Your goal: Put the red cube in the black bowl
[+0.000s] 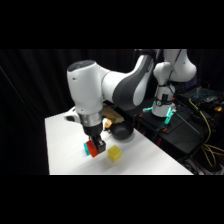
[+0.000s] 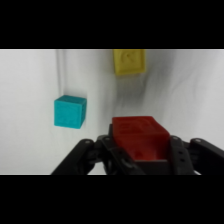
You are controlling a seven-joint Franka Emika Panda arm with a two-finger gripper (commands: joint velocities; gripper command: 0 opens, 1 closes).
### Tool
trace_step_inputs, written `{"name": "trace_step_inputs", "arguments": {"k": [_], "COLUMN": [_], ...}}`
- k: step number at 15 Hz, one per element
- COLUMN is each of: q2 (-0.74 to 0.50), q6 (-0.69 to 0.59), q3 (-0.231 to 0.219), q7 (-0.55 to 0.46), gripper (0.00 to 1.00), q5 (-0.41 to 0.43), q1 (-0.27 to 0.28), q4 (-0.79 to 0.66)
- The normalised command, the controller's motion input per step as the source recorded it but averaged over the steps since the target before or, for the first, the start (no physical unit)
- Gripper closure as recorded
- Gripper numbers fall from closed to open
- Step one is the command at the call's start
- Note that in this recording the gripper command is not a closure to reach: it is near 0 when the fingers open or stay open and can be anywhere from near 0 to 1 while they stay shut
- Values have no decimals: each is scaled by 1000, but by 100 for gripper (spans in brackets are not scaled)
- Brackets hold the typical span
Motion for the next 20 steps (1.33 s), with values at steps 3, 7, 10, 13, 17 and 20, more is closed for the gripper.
{"name": "trace_step_inputs", "arguments": {"k": [3, 7, 10, 13, 17, 20], "q2": [-880, -676, -410, -241, -159, -143], "q6": [-19, 87, 171, 222, 251, 279], "q3": [30, 5, -40, -65, -32, 1], "q7": [-8, -19, -117, -190, -176, -163], "gripper": [100, 100, 100, 100, 100, 100], "q5": [-50, -56, 14, 115, 198, 243], "q1": [-99, -153, -200, -185, -106, -46], "q4": [-873, -718, -516, -354, -278, -306]}}
